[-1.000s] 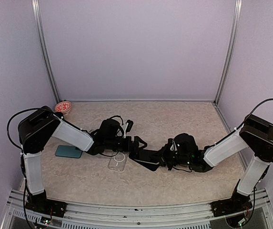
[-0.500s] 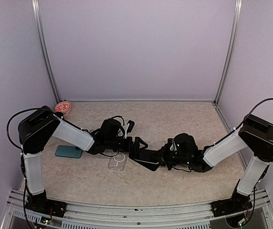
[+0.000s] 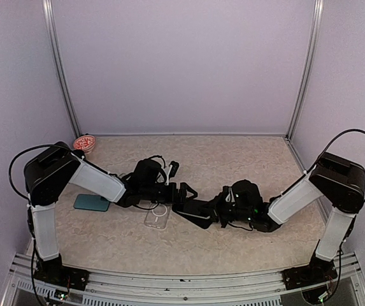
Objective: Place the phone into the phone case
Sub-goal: Install the phone on the phone case.
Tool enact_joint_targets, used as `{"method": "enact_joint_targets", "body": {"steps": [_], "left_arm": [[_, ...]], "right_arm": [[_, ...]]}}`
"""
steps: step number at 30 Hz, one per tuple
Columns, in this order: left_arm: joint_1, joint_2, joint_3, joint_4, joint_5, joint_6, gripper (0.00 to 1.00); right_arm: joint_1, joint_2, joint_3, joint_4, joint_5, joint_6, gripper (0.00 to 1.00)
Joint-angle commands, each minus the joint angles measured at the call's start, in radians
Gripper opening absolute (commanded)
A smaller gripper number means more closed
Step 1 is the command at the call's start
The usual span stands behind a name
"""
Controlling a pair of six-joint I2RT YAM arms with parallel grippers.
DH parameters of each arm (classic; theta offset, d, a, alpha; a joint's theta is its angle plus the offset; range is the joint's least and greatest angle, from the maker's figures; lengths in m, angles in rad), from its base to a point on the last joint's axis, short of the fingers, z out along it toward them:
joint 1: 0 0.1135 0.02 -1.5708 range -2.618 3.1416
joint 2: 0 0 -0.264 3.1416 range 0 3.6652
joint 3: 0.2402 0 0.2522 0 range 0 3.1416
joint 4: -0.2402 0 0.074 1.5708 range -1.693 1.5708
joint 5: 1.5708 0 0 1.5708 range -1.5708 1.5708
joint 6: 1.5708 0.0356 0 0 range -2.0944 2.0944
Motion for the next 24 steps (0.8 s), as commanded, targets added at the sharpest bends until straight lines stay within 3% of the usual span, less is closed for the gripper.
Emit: {"method": "enact_joint_targets", "body": {"steps": [1,24], "left_arm": [[-0.031,-0.005,-0.032,-0.044,0.046,-0.037,0.99],[-0.002,-0.059,-0.043,-0.011,0.089,-0.045,0.99]], "right_arm": [[-0.001,0.041,0.03,0.09,0.026,0.012,0.0],[-0.016,0.094,0.015,0.274,0.019,-0.047,0.0]]}}
